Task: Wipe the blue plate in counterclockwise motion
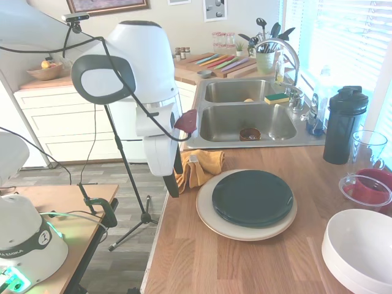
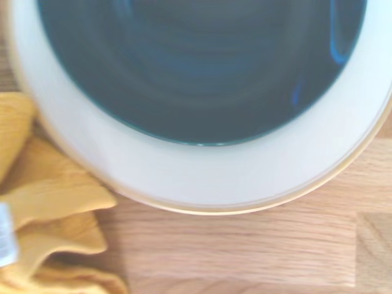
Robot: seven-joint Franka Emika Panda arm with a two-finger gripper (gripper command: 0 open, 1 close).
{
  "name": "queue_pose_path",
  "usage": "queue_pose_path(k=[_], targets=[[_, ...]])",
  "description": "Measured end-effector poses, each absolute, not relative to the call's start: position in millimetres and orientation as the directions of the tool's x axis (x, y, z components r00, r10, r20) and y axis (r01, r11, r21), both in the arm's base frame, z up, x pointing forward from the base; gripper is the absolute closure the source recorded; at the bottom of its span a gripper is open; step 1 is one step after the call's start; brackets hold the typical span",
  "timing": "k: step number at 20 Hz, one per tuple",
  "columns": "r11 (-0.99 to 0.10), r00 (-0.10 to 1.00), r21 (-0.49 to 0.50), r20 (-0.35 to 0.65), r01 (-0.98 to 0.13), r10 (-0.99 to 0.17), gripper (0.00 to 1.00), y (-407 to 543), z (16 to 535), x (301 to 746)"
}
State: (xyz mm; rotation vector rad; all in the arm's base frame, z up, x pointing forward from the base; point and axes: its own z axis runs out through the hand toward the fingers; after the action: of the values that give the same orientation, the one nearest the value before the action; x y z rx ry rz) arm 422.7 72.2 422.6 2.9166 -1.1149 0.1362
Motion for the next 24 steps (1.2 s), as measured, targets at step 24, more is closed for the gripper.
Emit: queue_pose_path(k=[24], targets=[[-0.876, 0.877, 0.045, -0.015, -0.48, -0.481, 0.0, 184.6, 391.3, 438.0]])
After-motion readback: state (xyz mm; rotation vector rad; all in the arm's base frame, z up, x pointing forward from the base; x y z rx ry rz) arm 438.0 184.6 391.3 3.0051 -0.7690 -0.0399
